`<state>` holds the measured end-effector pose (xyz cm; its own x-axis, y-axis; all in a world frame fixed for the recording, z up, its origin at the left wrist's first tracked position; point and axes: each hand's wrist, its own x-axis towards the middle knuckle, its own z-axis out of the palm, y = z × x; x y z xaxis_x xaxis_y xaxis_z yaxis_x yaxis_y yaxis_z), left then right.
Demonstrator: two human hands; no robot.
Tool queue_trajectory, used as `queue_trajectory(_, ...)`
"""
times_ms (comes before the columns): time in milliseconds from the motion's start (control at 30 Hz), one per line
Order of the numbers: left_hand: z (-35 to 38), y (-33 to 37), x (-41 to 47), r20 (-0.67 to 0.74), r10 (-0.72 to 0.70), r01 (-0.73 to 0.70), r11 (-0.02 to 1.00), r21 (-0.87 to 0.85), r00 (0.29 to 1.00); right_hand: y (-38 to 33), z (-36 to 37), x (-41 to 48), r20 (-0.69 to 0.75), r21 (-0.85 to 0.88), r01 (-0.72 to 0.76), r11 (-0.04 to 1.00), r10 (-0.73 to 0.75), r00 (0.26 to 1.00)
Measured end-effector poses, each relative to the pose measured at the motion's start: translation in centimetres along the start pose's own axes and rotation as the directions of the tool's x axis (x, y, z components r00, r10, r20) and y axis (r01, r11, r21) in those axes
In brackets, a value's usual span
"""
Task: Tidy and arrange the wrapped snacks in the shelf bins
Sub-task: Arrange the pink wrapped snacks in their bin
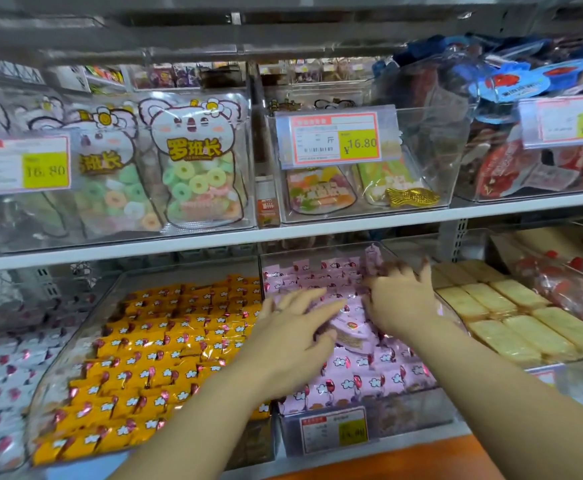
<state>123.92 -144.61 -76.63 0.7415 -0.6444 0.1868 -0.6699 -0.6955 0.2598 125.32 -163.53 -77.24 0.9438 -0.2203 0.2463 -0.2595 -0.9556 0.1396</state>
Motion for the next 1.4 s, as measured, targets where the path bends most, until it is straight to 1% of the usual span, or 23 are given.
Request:
queue_trajectory(67, -0.1, 1.0, 0.4, 0.039, 0.058, -0.057, 0.998, -0.009, 0.998, -0.1, 0.0, 0.5, 0.049, -0.041, -0.016, 0.999, 0.018, 0.999)
queue_trajectory(133, 0.0, 1.5, 0.6, 0.084, 0.071, -0.070, 0.997, -0.009, 0.994, -0.2, 0.1, 0.8, 0.082, -0.056, -0.029, 0.998, 0.034, 0.996)
queue_trajectory(233, 0.3, 0.9, 0.7, 0.072, 0.058, -0.057, 0.998, -0.012, 0.996, -0.1, 0.4, 0.7, 0.053, -0.008, -0.029, 1.000, 0.030, 0.998)
queue_trajectory(300, 0.2, 0.4, 0.6, 0.046, 0.028, -0.027, 1.000, -0.009, 0.999, 0.2, 0.5, 0.3, 0.015, 0.023, 0.006, 1.000, -0.006, 1.000)
queue_trajectory(367, 0.1, 0.2, 0.5, 0.022, -0.001, 0.001, 1.000, -0.009, 1.000, 0.3, 0.4, -0.2, -0.007, 0.032, 0.074, 0.997, -0.074, 0.997)
queue_trajectory(500, 0.4, -0.1, 0.4, -0.021, -0.002, 0.002, 1.000, -0.007, 1.000, 0.3, -0.7, -1.4, -0.012, 0.128, 0.178, 0.976, -0.178, 0.984)
queue_trajectory(633, 0.6, -0.4, 0.2, -0.048, 0.008, -0.009, 1.000, -0.024, 0.999, 0.8, -2.3, -3.3, -0.008, 0.281, 0.276, 0.919, -0.286, 0.958)
queue_trajectory(767, 0.6, -0.4, 0.0, -0.100, 0.005, -0.008, 0.999, -0.032, 0.995, 0.9, -3.4, -6.0, -0.029, 0.467, 0.312, 0.827, -0.339, 0.941)
queue_trajectory(867, 0.6, -0.2, 0.1, -0.123, -0.017, 0.010, 0.998, -0.056, 0.992, 1.4, -3.4, -7.7, -0.037, 0.531, 0.355, 0.769, -0.398, 0.917)
queue_trajectory(933, 0.6, 0.2, 0.3, -0.103, -0.008, 0.004, 0.999, -0.041, 0.995, 2.0, -3.2, -8.1, -0.022, 0.554, 0.384, 0.739, -0.447, 0.894)
queue_trajectory(967, 0.6, 0.4, 0.5, -0.081, -0.001, -0.001, 1.000, -0.029, 0.997, 2.4, -3.2, -8.1, -0.023, 0.570, 0.380, 0.728, -0.448, 0.894)
queue_trajectory(1000, 0.7, 0.6, 0.6, -0.056, 0.004, -0.004, 1.000, -0.017, 0.998, 3.0, -3.2, -7.8, -0.044, 0.588, 0.363, 0.723, -0.420, 0.907)
queue_trajectory(1067, 0.9, 0.9, 0.7, -0.011, 0.007, -0.006, 1.000, 0.013, 1.000, 4.4, -2.8, -6.6, -0.138, 0.602, 0.297, 0.741, -0.270, 0.953)
queue_trajectory(1133, 1.1, 1.0, 0.8, 0.007, 0.007, -0.008, 0.999, 0.043, 1.000, 5.8, -2.2, -5.2, -0.203, 0.531, 0.194, 0.825, -0.099, 0.974)
queue_trajectory(1200, 1.3, 1.0, 1.0, 0.005, 0.002, -0.002, 0.999, 0.043, 1.000, 6.4, -1.8, -4.4, -0.184, 0.418, 0.079, 0.905, 0.000, 0.983)
queue_trajectory(1267, 1.3, 1.0, 1.0, -0.004, 0.001, -0.001, 0.999, 0.039, 1.000, 6.6, -1.4, -3.9, -0.129, 0.277, -0.002, 0.961, 0.040, 0.991)
queue_trajectory(1333, 1.2, 1.1, 1.0, -0.012, 0.004, -0.003, 0.999, 0.032, 1.000, 6.6, -1.0, -3.6, -0.071, 0.153, -0.042, 0.987, 0.054, 0.996)
queue_trajectory(1400, 1.2, 1.2, 0.8, -0.017, 0.007, -0.007, 1.000, 0.024, 1.000, 6.5, -0.7, -3.5, -0.038, 0.136, -0.071, 0.988, 0.077, 0.996)
